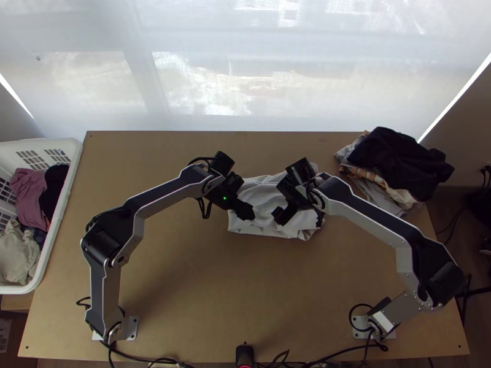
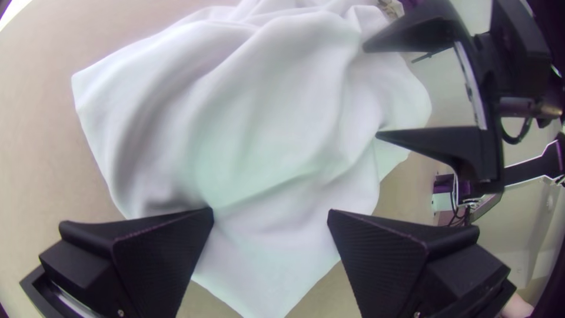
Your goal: Fold the t-shirt
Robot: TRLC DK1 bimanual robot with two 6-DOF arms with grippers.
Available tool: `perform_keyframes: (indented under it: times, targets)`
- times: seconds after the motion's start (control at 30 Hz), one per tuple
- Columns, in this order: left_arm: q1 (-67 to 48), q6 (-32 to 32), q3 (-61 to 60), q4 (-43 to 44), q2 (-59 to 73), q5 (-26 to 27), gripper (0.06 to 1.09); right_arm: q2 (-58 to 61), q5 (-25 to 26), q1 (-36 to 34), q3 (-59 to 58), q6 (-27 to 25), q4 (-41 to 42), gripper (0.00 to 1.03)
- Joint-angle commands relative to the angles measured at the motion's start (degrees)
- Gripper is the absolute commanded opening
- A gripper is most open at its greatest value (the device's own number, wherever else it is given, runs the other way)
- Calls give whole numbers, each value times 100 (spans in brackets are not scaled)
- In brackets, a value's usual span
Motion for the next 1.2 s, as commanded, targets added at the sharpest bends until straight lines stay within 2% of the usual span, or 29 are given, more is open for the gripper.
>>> perform_keyframes:
  times: [0.0, 0.23, 0.43, 0.8, 1.17]
  targets:
    - [100, -41, 80, -204, -432, -96, 103, -683, -43, 483, 254, -169, -496, 98]
    - [680, -173, -8, -749, -1812, -96, 103, -789, -26, 1168, -388, -793, -496, 98]
    - [1489, -102, -368, -1065, -3016, -105, 103, -622, -26, 1459, -783, -1083, -39, 98]
    - [2421, -32, -1151, -1293, -4176, -96, 103, -358, 27, 1423, -1310, -1874, 875, 98]
    - [2719, -58, -1379, -1364, -4545, -96, 103, -94, 387, 1248, -1451, -2146, 1561, 98]
